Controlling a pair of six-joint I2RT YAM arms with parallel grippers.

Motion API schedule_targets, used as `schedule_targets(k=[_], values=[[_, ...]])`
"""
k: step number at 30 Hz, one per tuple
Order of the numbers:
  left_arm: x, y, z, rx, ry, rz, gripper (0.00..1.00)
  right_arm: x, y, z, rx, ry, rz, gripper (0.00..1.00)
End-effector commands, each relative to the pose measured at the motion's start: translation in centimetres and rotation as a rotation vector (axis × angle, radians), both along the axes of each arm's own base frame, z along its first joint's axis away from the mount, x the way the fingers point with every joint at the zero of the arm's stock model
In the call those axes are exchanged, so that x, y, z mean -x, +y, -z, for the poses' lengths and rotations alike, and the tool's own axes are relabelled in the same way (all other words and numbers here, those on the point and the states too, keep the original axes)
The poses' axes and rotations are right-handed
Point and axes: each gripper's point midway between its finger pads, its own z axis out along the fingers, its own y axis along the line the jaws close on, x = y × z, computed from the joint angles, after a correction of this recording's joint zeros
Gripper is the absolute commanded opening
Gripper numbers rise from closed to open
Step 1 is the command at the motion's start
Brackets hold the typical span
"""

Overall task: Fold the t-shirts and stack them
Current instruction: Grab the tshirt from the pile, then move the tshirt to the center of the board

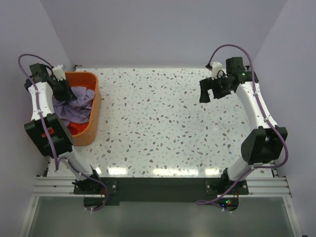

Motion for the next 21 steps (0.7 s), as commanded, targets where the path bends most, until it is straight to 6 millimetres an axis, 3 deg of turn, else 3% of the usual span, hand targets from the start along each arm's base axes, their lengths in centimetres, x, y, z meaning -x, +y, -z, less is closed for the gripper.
schedule_targets(k=[1, 5, 13, 15, 18, 21], values=[[-2.9, 0.2, -10.2, -0.08, -0.317, 0.037, 0.0, 0.1, 0.2, -1.5, -0.004, -0.039, -0.021, 0.99], [-2.7, 0.0, -18.3, -0.192, -0.527, 0.057, 0.0, 0.2, 0.2, -2.0, -0.004, -0.054, -0.021, 0.99], [-1.6, -2.2, -31.9, -0.299, -0.894, 0.104, 0.0, -0.4, 0.3, -2.8, -0.01, -0.099, -0.016, 0.98], [-1.1, -3.3, -35.0, -0.286, -0.99, 0.122, 0.0, -0.4, 0.3, -3.2, -0.012, -0.111, -0.014, 0.99], [-0.3, -5.5, -41.2, -0.284, -1.21, 0.161, 0.0, -0.6, 0.1, -3.5, -0.004, -0.131, -0.004, 0.99], [0.5, -9.9, -45.5, -0.25, -1.369, 0.264, 0.0, -0.8, -0.3, -3.9, 0.011, -0.155, 0.009, 0.99]])
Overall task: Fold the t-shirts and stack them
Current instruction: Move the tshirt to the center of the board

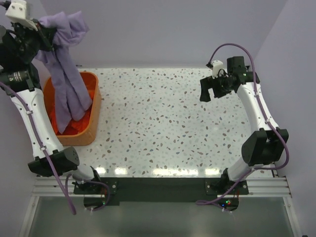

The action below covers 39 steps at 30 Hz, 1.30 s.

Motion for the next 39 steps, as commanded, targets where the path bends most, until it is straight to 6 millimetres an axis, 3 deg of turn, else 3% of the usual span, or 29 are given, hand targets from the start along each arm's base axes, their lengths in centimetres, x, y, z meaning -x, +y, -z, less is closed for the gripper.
schedule_targets(k=[1, 3, 5, 6, 9, 13, 17, 20, 21, 23, 24, 25, 26, 28, 30, 33, 34, 36, 39], values=[[2.7, -8.3, -10.8, -0.078, -0.363, 0.221, 0.0, -0.5, -0.3, -3.4, 0.01, -0.13, 0.012, 0.99], [3.2, -11.9, -13.0, -0.066, -0.459, 0.317, 0.0, -0.6, -0.5, -3.5, 0.022, -0.139, 0.027, 0.99], [4.0, -14.0, -15.0, -0.025, -0.512, 0.381, 0.0, -0.6, -1.0, -3.8, 0.031, -0.149, 0.05, 0.99], [4.6, -15.9, -17.0, -0.021, -0.586, 0.436, 0.0, -0.8, -1.1, -3.9, 0.031, -0.157, 0.066, 0.99], [5.7, -19.1, -19.2, 0.053, -0.669, 0.562, 0.0, -0.6, -1.5, -4.8, 0.015, -0.172, 0.096, 0.99], [7.1, -23.0, -19.8, 0.145, -0.721, 0.695, 0.0, -0.3, -2.3, -5.0, 0.013, -0.175, 0.13, 0.99], [5.5, -26.5, -16.4, 0.192, -0.602, 0.794, 0.0, 0.1, -2.8, -4.8, 0.017, -0.169, 0.145, 0.99], [3.0, -28.0, -11.0, 0.253, -0.415, 0.828, 0.0, 0.1, -3.3, -4.7, 0.018, -0.164, 0.157, 0.99], [1.7, -28.6, -7.4, 0.275, -0.309, 0.83, 0.0, 0.1, -3.3, -4.8, 0.018, -0.166, 0.156, 0.98], [1.4, -29.5, -2.7, 0.297, -0.159, 0.871, 0.05, 0.1, -4.4, -4.6, 0.002, -0.156, 0.183, 0.99], [1.1, -30.0, 1.9, 0.311, -0.036, 0.891, 0.26, 0.2, -4.6, -4.3, -0.005, -0.139, 0.185, 0.99], [1.2, -30.2, 4.6, 0.275, 0.02, 0.911, 0.5, 0.2, -4.8, -4.0, -0.011, -0.129, 0.183, 0.99], [1.1, -30.1, 8.6, 0.282, 0.175, 0.885, 1.0, 0.5, -4.7, -3.9, -0.013, -0.114, 0.168, 0.98], [1.2, -29.2, 14.5, 0.182, 0.285, 0.835, 1.0, 0.7, -4.3, -3.5, -0.022, -0.091, 0.134, 0.99], [1.9, -28.0, 19.0, 0.145, 0.386, 0.766, 1.0, 1.3, -3.7, -3.1, -0.037, -0.07, 0.087, 0.99], [2.6, -27.1, 22.4, 0.091, 0.455, 0.734, 1.0, 2.2, -3.0, -1.7, -0.05, -0.008, 0.034, 0.99], [2.9, -26.8, 24.3, 0.083, 0.501, 0.72, 1.0, 2.5, -2.6, -1.2, -0.057, 0.016, 0.013, 0.99], [3.8, -26.4, 27.8, 0.06, 0.601, 0.714, 1.0, 3.2, -2.2, 0.7, -0.045, 0.092, -0.006, 0.99], [4.3, -25.8, 31.3, 0.036, 0.683, 0.697, 0.97, 4.2, -0.8, 3.8, 0.0, 0.181, -0.059, 0.97]])
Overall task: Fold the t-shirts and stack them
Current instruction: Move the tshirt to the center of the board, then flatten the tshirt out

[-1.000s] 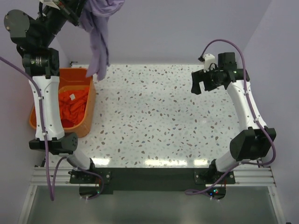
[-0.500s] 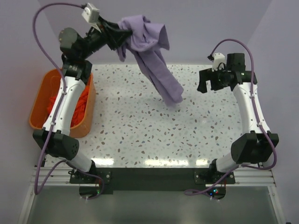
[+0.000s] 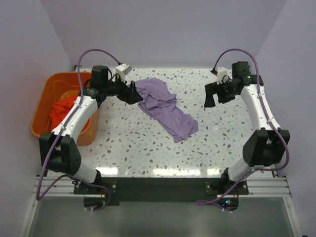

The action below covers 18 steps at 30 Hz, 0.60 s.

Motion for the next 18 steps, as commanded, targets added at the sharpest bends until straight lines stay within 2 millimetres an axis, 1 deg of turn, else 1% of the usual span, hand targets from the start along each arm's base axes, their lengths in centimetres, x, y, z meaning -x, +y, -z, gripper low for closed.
schedule_targets(k=[1, 2, 3, 4, 5, 6, 7, 8, 9, 10, 11, 12, 13, 14, 15, 16, 17, 18], values=[[1.1, 1.3, 2.6, -0.106, -0.011, 0.027, 0.92, 2.8, 2.5, 4.5, 0.039, 0.158, -0.114, 0.96], [0.7, 1.6, 3.4, -0.129, -0.005, 0.014, 0.88, 2.8, 2.9, 5.4, 0.043, 0.18, -0.119, 0.94], [0.2, 1.3, 4.1, -0.138, 0.012, 0.019, 0.86, 3.1, 3.2, 6.1, 0.046, 0.2, -0.125, 0.92], [-0.2, 1.3, 4.6, -0.15, 0.012, 0.025, 0.84, 3.4, 4.0, 6.7, 0.049, 0.217, -0.144, 0.88], [-0.8, 1.4, 5.2, -0.173, 0.028, 0.012, 0.79, 3.7, 4.3, 7.7, 0.057, 0.242, -0.142, 0.85], [-2.0, 1.1, 5.9, -0.19, 0.037, 0.01, 0.78, 3.7, 4.7, 8.7, 0.068, 0.259, -0.148, 0.83], [-2.8, 1.1, 6.3, -0.208, 0.035, 0.007, 0.77, 3.9, 5.2, 9.5, 0.084, 0.271, -0.159, 0.8], [-3.6, 1.3, 6.9, -0.233, 0.042, -0.013, 0.75, 3.7, 5.1, 10.5, 0.112, 0.273, -0.144, 0.77], [-4.8, 0.9, 7.4, -0.242, 0.046, -0.01, 0.74, 3.6, 5.2, 11.4, 0.128, 0.288, -0.139, 0.73], [-5.5, 0.7, 7.8, -0.253, 0.046, -0.002, 0.71, 3.6, 5.4, 12.1, 0.142, 0.296, -0.136, 0.72], [-6.2, 0.8, 8.3, -0.275, 0.056, -0.015, 0.7, 3.3, 5.4, 12.6, 0.153, 0.299, -0.124, 0.7], [-7.3, 0.1, 8.7, -0.281, 0.052, -0.011, 0.7, 2.5, 5.2, 13.1, 0.175, 0.287, -0.096, 0.68], [-7.9, -0.1, 9.0, -0.288, 0.047, -0.008, 0.7, 2.2, 5.2, 14.0, 0.187, 0.299, -0.088, 0.67], [-8.4, -0.6, 10.3, -0.304, 0.059, -0.001, 0.71, 1.6, 5.1, 14.5, 0.195, 0.295, -0.069, 0.65], [-9.3, -1.1, 9.7, -0.303, 0.033, 0.006, 0.72, 1.3, 5.0, 14.9, 0.215, 0.296, -0.06, 0.62], [-9.7, -1.7, 9.8, -0.313, 0.018, 0.03, 0.73, 1.0, 5.0, 15.2, 0.22, 0.299, -0.055, 0.61], [-9.9, -2.1, 10.0, -0.316, 0.016, 0.046, 0.74, 0.8, 5.1, 16.0, 0.225, 0.319, -0.054, 0.61], [-10.2, -3.1, 10.4, -0.315, 0.009, 0.073, 0.74, 0.8, 5.1, 16.4, 0.225, 0.33, -0.048, 0.59]])
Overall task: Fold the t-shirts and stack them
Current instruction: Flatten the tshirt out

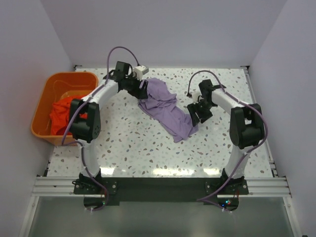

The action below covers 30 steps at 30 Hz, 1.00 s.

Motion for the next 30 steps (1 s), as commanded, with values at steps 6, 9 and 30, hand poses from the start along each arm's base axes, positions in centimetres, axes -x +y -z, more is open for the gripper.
schedule_targets(k=[6, 9, 30], values=[[-1.7, -5.2, 0.9, -0.07, -0.102, 0.161, 0.76, -2.3, 0.9, 2.6, 0.013, 0.006, 0.057, 0.58], [-1.5, -6.0, 2.5, -0.102, -0.1, 0.188, 0.77, -2.1, 1.4, 3.0, -0.013, 0.026, 0.053, 0.56], [0.7, 0.7, -6.7, -0.138, -0.149, 0.228, 0.0, -6.5, -10.9, -7.0, 0.116, -0.202, 0.198, 0.0]])
